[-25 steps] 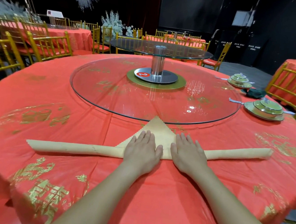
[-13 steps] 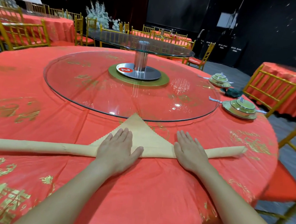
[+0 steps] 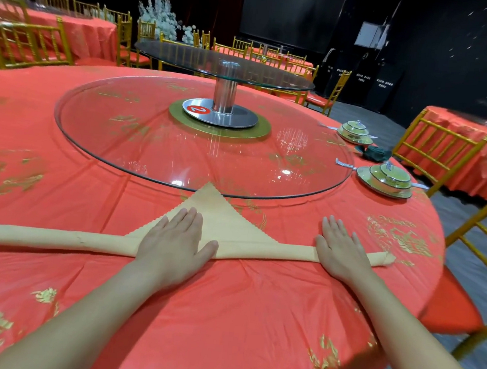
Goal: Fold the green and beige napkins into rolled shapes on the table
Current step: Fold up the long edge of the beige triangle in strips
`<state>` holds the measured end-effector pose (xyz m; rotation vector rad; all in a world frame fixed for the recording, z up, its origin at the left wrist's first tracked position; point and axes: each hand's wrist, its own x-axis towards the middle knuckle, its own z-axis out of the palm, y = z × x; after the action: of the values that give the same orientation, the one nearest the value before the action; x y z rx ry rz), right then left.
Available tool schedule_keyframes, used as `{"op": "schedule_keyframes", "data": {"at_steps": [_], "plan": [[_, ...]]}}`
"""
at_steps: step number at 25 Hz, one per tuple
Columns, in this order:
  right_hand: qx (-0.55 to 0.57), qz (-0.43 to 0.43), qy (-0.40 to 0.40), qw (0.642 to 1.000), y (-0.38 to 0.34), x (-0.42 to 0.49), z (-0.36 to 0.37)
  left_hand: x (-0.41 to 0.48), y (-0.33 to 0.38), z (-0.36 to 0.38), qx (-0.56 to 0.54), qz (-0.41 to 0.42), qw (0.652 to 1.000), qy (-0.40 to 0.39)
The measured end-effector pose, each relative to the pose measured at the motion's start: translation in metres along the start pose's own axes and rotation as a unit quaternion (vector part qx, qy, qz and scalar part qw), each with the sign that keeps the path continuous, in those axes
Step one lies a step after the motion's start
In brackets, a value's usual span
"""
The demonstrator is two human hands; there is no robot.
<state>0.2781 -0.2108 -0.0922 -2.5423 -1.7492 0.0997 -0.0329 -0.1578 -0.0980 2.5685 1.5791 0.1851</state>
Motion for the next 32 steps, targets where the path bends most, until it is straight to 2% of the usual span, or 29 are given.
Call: {"op": "schedule_keyframes", "data": {"at_steps": [8, 12, 14, 17, 19, 24, 28, 32], "plan": [[0.042, 0.062, 0.041, 0.996, 0.019, 0.004, 0.004, -0.001, 0.003, -0.002, 0.009, -0.007, 1.0, -0.01], [0.031, 0.056, 0.143, 0.988, 0.002, -0.012, -0.007, -0.003, 0.008, -0.005, 0.007, -0.01, 1.0, -0.026], [0.069, 0.028, 0.179, 0.981, -0.034, -0.03, -0.011, -0.003, 0.009, -0.005, 0.006, -0.011, 1.0, -0.028], [0.08, -0.082, 0.128, 0.985, -0.109, -0.049, -0.003, -0.001, 0.01, -0.007, -0.002, -0.008, 0.999, -0.034], [0.07, -0.118, 0.099, 0.986, -0.152, -0.053, 0.007, -0.001, 0.009, -0.006, -0.006, -0.009, 0.999, -0.035], [0.045, -0.058, 0.092, 0.993, -0.174, -0.045, 0.025, 0.0, 0.005, -0.006, -0.019, 0.004, 0.999, -0.029], [0.027, -0.053, 0.093, 0.994, -0.174, -0.046, 0.026, -0.008, -0.011, -0.01, -0.01, 0.03, 0.999, -0.029], [0.018, -0.05, 0.091, 0.994, -0.175, -0.046, 0.025, -0.022, -0.042, -0.016, -0.002, 0.009, 1.0, -0.022]]}}
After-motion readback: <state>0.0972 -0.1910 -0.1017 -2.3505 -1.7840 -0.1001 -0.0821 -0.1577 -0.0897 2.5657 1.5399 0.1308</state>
